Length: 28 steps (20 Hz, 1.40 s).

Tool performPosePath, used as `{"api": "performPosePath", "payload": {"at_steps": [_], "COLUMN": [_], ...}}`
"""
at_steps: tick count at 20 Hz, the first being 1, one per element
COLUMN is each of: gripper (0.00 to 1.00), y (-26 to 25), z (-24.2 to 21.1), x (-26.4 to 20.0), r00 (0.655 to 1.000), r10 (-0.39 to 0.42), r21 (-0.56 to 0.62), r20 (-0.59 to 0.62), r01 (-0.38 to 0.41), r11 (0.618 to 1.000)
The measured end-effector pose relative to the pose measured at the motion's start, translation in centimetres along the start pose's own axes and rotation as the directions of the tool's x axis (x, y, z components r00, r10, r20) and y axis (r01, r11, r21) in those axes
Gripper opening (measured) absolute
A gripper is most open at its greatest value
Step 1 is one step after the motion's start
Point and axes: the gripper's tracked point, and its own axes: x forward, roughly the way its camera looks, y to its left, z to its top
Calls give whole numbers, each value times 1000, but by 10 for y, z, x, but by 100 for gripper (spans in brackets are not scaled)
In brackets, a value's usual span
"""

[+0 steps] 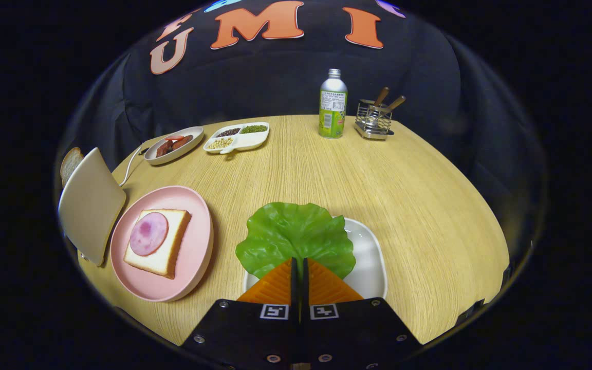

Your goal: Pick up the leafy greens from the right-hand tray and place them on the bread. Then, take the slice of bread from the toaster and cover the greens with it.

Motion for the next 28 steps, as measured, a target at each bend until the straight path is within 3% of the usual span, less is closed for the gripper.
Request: {"api": "performPosePath", "payload": {"at_steps": [10,18,28], "gripper": [1,1,1], "y": [18,80,153], "z": [52,74,71], "x": [-35,-57,-66], "r00": [993,982,973], "r10": [-3,86,171], "r21": [-79,-188,-203], "r20": [119,170,154], "r01": [13,-54,-138], "r11": [997,981,969]}}
